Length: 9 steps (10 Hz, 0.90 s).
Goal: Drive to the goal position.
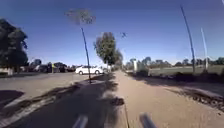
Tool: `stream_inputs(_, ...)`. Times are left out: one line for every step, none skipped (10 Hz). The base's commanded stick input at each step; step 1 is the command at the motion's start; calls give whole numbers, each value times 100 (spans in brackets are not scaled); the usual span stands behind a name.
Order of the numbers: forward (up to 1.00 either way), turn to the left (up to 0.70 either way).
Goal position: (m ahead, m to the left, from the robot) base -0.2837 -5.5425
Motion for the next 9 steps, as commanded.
stream_inputs(100,-27)
stream_inputs(100,-17)
stream_inputs(100,-6)
stream_inputs(100,0)
stream_inputs(100,0)
stream_inputs(100,0)
stream_inputs(100,0)
stream_inputs(100,0)
stream_inputs(100,0)
